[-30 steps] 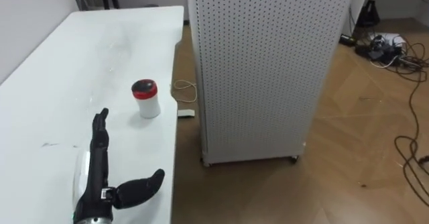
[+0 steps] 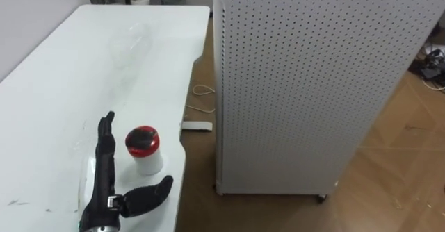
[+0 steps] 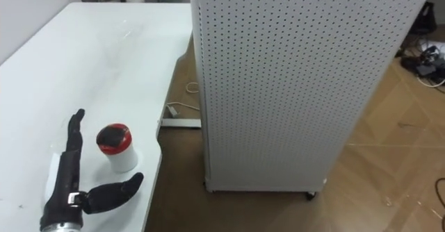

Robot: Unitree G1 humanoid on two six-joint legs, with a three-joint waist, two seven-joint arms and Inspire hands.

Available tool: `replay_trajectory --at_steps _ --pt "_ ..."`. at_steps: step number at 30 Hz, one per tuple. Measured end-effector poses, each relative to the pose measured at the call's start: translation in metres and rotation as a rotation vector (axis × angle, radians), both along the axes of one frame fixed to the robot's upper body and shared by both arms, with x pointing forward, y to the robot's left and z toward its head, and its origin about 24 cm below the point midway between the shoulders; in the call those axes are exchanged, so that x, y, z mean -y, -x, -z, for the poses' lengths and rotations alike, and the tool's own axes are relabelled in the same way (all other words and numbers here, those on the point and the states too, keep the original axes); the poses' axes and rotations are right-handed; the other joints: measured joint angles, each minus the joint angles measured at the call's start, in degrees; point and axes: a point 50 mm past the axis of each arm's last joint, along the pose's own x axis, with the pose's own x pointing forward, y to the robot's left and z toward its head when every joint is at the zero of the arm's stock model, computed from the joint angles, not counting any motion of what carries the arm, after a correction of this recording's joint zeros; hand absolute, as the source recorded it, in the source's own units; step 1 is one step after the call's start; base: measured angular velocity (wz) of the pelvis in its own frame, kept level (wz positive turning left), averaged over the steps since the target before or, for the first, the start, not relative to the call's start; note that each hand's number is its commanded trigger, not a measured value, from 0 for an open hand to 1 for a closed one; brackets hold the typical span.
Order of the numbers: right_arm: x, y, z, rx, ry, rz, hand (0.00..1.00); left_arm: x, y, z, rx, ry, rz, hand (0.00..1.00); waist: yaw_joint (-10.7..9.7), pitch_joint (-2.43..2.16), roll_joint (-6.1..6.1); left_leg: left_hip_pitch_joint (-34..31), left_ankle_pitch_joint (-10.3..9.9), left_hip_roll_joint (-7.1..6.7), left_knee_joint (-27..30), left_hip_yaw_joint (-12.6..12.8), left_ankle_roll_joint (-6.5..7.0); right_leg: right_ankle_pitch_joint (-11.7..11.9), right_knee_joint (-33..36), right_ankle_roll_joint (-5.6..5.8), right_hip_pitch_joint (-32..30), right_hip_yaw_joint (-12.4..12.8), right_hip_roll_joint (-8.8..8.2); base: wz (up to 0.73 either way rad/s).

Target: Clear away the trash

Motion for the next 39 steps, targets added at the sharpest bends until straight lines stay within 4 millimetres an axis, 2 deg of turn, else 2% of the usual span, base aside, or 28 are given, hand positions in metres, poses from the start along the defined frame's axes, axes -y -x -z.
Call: replay_trajectory --at_steps 4,6,10,11,12,13,14,15,16,17,18,19,20,22,25,32,39 --pt "-0.001 -0.004 -0.002 0.024 -0.003 -0.006 1.00 0.004 0.001 0.004 -0.024 0.039 0.022 0.00 -0.2 0.02 0.03 0.5 0.0 -0.04 -0.4 -1.0 -0.05 0.1 -0.9 -0.05 0.7 0.4 0.25 0.03" --pt "-0.004 -0.004 -0.003 0.029 -0.004 -0.022 1.00 0.003 0.001 0.008 -0.042 0.119 0.003 0.00 -0.1 0.03 -0.02 1.4 0.3 -0.05 -1.2 -1.5 -0.48 0.1 -0.9 -0.05 0.9 1.4 0.40 -0.14" --pt "-0.006 -0.008 -0.005 0.051 0.003 -0.040 1.00 -0.001 0.002 0.010 -0.054 0.205 -0.033 0.00 -0.7 0.07 -0.29 0.7 0.3 -0.14 -0.1 -1.0 -0.54 0.4 -2.6 -0.38 2.1 2.6 0.13 -0.01" --pt "-0.007 -0.009 -0.005 0.051 0.005 -0.044 1.00 -0.003 0.002 0.010 -0.054 0.224 -0.041 0.00 -1.3 0.22 -0.67 -1.0 0.3 -0.39 3.6 -0.1 -0.56 0.9 -3.5 -0.55 3.0 5.4 -0.21 0.43" --pt "-0.009 -0.007 -0.004 0.048 0.003 -0.039 1.00 -0.002 0.000 0.010 -0.054 0.243 -0.038 0.00 -1.8 0.87 -2.32 -5.4 -0.1 -1.49 9.6 1.2 -1.69 1.1 -5.0 -0.58 4.1 11.1 -1.60 0.58" --pt "-0.009 -0.005 -0.003 0.043 0.004 -0.030 1.00 0.000 -0.002 0.009 -0.051 0.253 -0.030 0.00 -1.8 0.60 -2.55 -7.4 -0.1 -2.27 7.9 0.9 -1.80 1.1 -5.5 -0.51 4.0 13.4 -2.04 0.86" --pt "0.003 -0.004 -0.005 0.043 0.026 -0.001 1.00 0.007 -0.007 0.006 -0.040 0.266 -0.011 0.00 -1.6 0.25 -1.84 -11.2 4.8 -2.20 0.2 1.0 -1.12 0.5 -4.9 0.49 2.6 14.2 -2.23 0.46" --pt "0.005 0.001 -0.003 0.024 0.027 0.016 1.00 0.006 -0.005 0.010 -0.058 0.253 -0.014 0.00 0.3 -0.09 -2.39 -10.6 6.8 -2.50 -0.6 3.9 1.10 -1.1 -3.4 1.96 0.9 13.3 -3.30 0.15" --pt "0.003 0.002 -0.003 0.023 0.022 0.015 1.00 0.004 -0.002 0.015 -0.077 0.251 -0.026 0.00 1.2 -0.07 -2.35 -10.1 6.8 -2.32 -0.9 4.3 1.09 -1.0 -3.3 2.08 0.6 12.0 -3.29 -0.44" --pt "-0.002 0.002 -0.002 0.022 0.013 0.002 1.00 0.000 0.001 0.017 -0.078 0.243 -0.042 0.00 2.2 -0.02 -2.22 -8.9 6.8 -1.88 -0.9 3.5 1.08 -0.7 -3.8 1.58 0.7 10.4 -2.34 -0.38" --pt "-0.004 0.001 -0.003 0.029 0.008 -0.020 1.00 -0.004 0.001 0.018 -0.088 0.254 -0.061 0.00 2.1 0.13 -1.72 -7.7 6.7 -1.62 -0.9 1.4 0.90 0.9 -5.0 0.79 0.5 9.2 -1.10 -0.24" --pt "-0.005 -0.001 -0.004 0.040 0.011 -0.035 1.00 -0.006 0.000 0.020 -0.097 0.256 -0.070 0.00 1.9 0.16 -1.51 -7.1 6.6 -1.58 -1.0 1.0 0.68 1.7 -5.6 0.36 0.2 8.0 -0.75 0.04" --pt "-0.006 0.001 -0.005 0.047 0.015 -0.048 1.00 -0.007 0.002 0.027 -0.124 0.275 -0.098 0.00 1.3 -0.21 -0.85 -6.1 6.5 -1.36 -1.5 1.1 0.51 2.5 -5.4 0.21 1.1 6.1 -0.75 0.00" --pt "-0.009 0.002 -0.005 0.041 0.004 -0.057 1.00 -0.009 0.003 0.032 -0.142 0.271 -0.120 0.00 1.0 -0.12 -0.75 -4.4 6.5 -1.09 -2.9 1.9 0.19 2.6 -5.5 0.03 2.0 5.8 -0.39 -0.12" --pt "-0.010 0.007 -0.003 0.021 -0.008 -0.063 1.00 -0.015 0.003 0.034 -0.147 0.273 -0.152 0.00 0.3 0.20 -0.29 -3.5 6.3 -0.77 -3.3 1.9 -0.22 2.7 -5.0 -0.10 2.4 4.7 0.15 -0.06" --pt "-0.009 0.014 0.000 -0.009 0.018 -0.080 1.00 -0.015 0.005 0.036 -0.142 0.281 -0.197 0.00 0.0 0.11 -0.58 -3.3 6.2 -0.26 -3.0 2.4 -0.38 2.8 -3.5 -0.29 1.7 3.0 0.21 -0.07" --pt "-0.011 0.015 0.001 -0.017 0.015 -0.083 1.00 -0.015 0.005 0.036 -0.143 0.285 -0.200 0.00 -0.3 0.04 -0.47 -3.2 6.2 -0.18 -3.1 2.4 -0.45 2.8 -3.6 -0.31 1.8 2.5 0.25 0.00"
